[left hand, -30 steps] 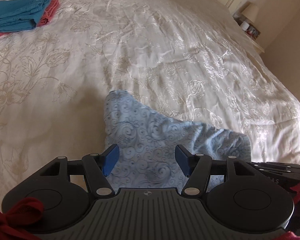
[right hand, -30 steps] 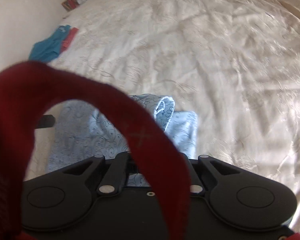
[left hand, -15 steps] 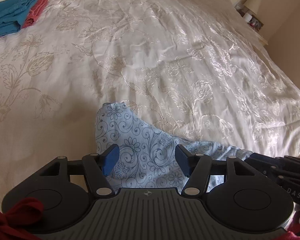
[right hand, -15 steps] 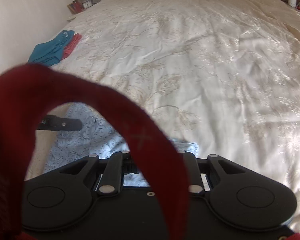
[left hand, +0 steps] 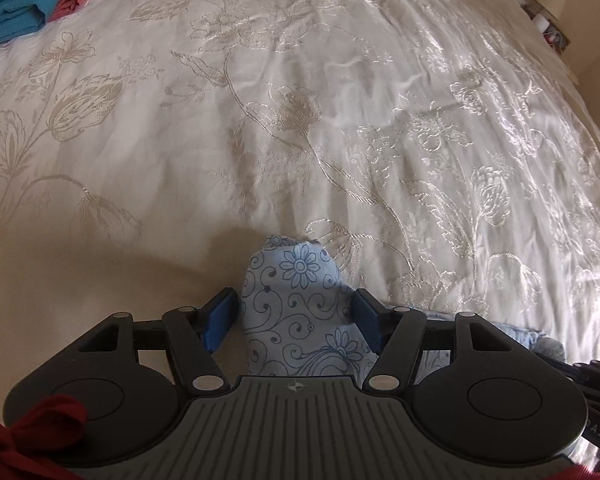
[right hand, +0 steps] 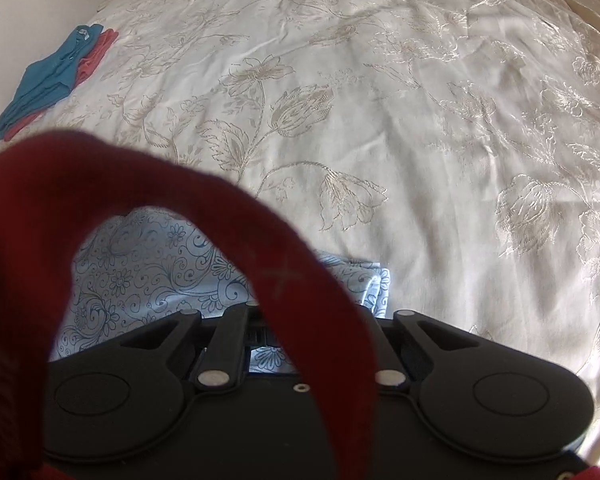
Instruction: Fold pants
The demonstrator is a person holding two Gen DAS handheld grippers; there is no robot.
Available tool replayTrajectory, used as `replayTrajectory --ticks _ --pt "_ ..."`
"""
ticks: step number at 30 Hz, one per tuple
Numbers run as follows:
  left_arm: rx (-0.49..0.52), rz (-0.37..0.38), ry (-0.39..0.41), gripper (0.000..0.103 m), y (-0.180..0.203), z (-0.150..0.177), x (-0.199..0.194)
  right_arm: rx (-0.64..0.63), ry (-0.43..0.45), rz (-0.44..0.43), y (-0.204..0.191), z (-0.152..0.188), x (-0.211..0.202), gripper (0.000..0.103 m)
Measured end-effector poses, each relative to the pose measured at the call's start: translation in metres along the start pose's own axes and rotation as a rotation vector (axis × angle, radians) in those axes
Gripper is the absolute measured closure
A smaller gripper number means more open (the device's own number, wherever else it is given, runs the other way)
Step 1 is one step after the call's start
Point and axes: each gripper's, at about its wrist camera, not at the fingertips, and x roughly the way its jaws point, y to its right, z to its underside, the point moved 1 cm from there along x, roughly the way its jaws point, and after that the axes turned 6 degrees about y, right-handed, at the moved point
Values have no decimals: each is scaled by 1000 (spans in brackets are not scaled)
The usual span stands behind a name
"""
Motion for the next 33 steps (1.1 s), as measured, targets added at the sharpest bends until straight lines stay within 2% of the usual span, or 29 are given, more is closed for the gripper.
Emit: replayTrajectory --ticks 5,13,17,20,23,28,31,33 --pt "-4 -9 -2 40 -1 0 1 35 -7 3 6 1 1 100" --pt "-2 -12 18 39 3 -3 -8 54 1 22 5 2 -10 98" --pt "-7 -6 68 39 0 -3 -36 53 30 18 6 2 -25 88" --pt "-22 -4 106 38 -5 2 -59 50 58 27 5 4 -37 70" --pt "-26 -5 118 37 -8 15 -77 65 72 23 8 7 -46 67" --pt "-22 11 78 36 -6 45 -89 64 46 15 7 18 -49 66" --pt "-5 27 39 35 -2 67 -88 75 16 9 6 27 -46 53" --pt "11 26 6 35 1 79 -82 62 -9 15 5 33 -42 50"
